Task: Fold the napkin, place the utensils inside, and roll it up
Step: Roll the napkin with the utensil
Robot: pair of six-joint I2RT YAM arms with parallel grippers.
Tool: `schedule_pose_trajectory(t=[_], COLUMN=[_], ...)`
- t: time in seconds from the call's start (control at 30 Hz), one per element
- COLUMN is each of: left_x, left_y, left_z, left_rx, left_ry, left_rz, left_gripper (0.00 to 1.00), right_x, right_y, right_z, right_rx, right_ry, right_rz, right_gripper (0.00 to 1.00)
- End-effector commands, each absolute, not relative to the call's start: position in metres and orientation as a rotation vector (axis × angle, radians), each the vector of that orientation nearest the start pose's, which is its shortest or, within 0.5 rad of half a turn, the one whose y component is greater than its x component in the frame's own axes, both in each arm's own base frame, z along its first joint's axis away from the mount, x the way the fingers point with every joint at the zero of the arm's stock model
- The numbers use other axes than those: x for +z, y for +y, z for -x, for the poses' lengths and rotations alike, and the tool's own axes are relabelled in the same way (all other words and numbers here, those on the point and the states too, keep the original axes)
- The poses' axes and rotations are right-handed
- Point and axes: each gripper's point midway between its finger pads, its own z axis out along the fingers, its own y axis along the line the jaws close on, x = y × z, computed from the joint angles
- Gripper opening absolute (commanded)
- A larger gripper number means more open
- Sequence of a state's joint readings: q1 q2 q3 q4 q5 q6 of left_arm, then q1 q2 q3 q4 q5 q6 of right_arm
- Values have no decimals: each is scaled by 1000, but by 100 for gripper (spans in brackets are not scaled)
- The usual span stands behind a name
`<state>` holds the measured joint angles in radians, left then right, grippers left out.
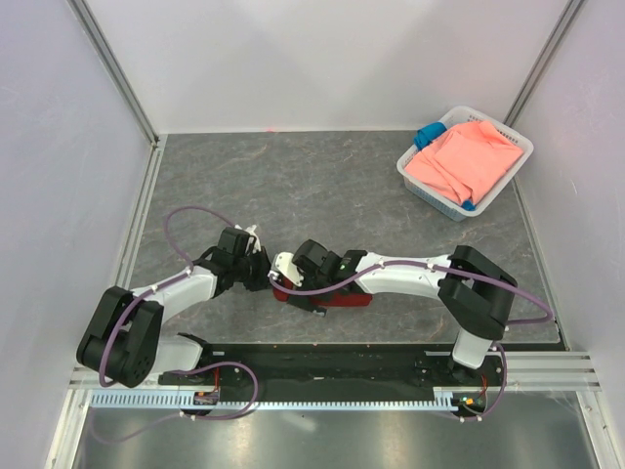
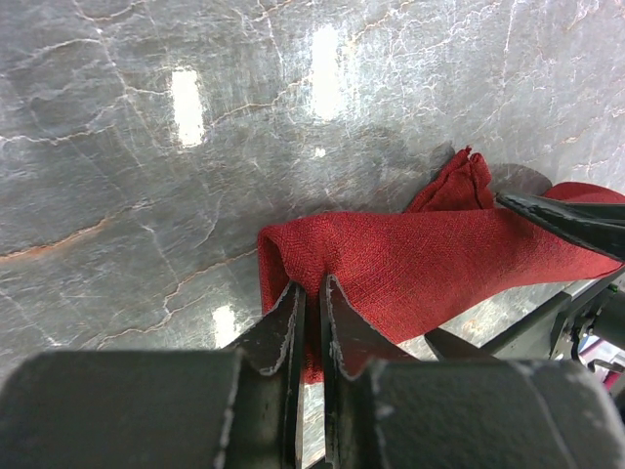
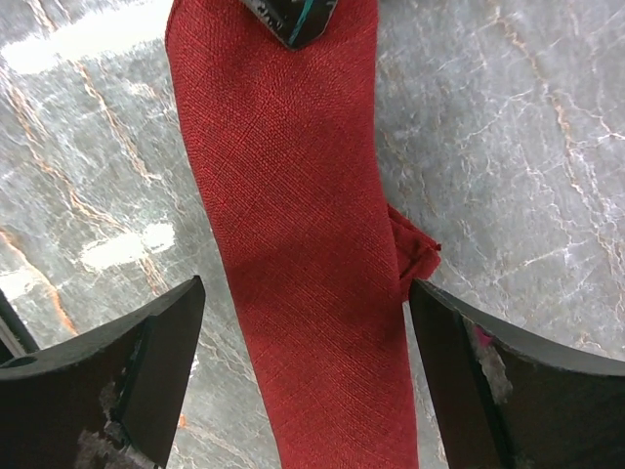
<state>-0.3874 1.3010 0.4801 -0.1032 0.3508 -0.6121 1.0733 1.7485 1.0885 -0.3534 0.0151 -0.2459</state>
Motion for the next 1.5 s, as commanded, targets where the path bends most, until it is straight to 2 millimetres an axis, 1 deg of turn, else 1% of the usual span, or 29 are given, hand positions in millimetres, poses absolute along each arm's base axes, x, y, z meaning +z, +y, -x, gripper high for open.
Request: schedule_pose_trajectory(t=[0.0,0.03,0.07,0.1,0.17,0.2,0.23,0.27,0.3,0.33,0.37,0.43,0.47,0.53,0.57,0.63,0.7,0.77,0.8,0.83,0.97,1.07,1.1,1.13,1.33,1.47], left_x=[28,30,31,32,36,37,37,39,39,40,44,45,51,52,53,59,66,69,71,71,65,63,63,65,63,59], left_y=[-181,-181,-182,-181,-181,-181,-180,-180,-180,-178,-177,-173,-171,-166,-165,-163,-162,-161,-161,-160,-159,-160,-160,-159,-148,-151], left_z=[-222,-223,-223,-224,-225,-225,-226,-226,-225,-226,-227,-228,-229,-229,-229,-228,-228,-227,-226,-225,-218,-214,-214,-214,-213,-208], left_rx=[-831,-836,-837,-837,-834,-832,-829,-829,-829,-814,-810,-781,-780,-750,-745,-744,-754,-760,-766,-766,-777,-791,-792,-792,-733,-752], left_ry=[2626,2616,2614,2607,2589,2584,2583,2576,2576,2570,2553,2537,2513,2498,2487,2453,2409,2385,2370,2367,2380,2381,2379,2366,2340,2353], left_rz=[89,83,79,75,73,71,74,75,78,83,88,99,97,110,113,111,102,100,96,100,108,108,108,109,132,116], left_gripper=[16,18,19,24,30,35,37,39,45,47,53,58,62,65,67,68,68,69,69,69,69,68,68,68,69,68], right_x=[35,33,29,27,21,20,16,11,9,6,2,1,0,1,2,6,8,6,8,6,7,11,16,15,11,5], right_y=[346,345,343,346,345,345,347,344,344,344,342,342,341,341,341,343,343,340,341,341,343,346,350,349,346,343], right_z=[-199,-199,-200,-193,-191,-188,-180,-179,-177,-171,-170,-167,-164,-163,-162,-160,-156,-158,-155,-154,-155,-156,-155,-156,-164,-169], right_rx=[291,293,288,351,406,440,507,523,541,582,596,643,697,751,805,902,1037,1105,1171,1203,1337,1452,1516,1544,1691,1716], right_ry=[2053,2061,2082,2095,2133,2148,2167,2200,2214,2231,2257,2291,2318,2352,2379,2413,2453,2509,2519,2543,2612,2640,2628,2642,2707,2758], right_rz=[1620,1618,1614,1631,1629,1634,1652,1653,1657,1669,1669,1658,1651,1627,1607,1570,1533,1487,1473,1457,1375,1316,1303,1282,1136,1059], right_gripper=[90,88,84,81,78,76,74,69,66,63,58,54,50,46,44,42,40,39,39,38,38,38,38,38,37,36])
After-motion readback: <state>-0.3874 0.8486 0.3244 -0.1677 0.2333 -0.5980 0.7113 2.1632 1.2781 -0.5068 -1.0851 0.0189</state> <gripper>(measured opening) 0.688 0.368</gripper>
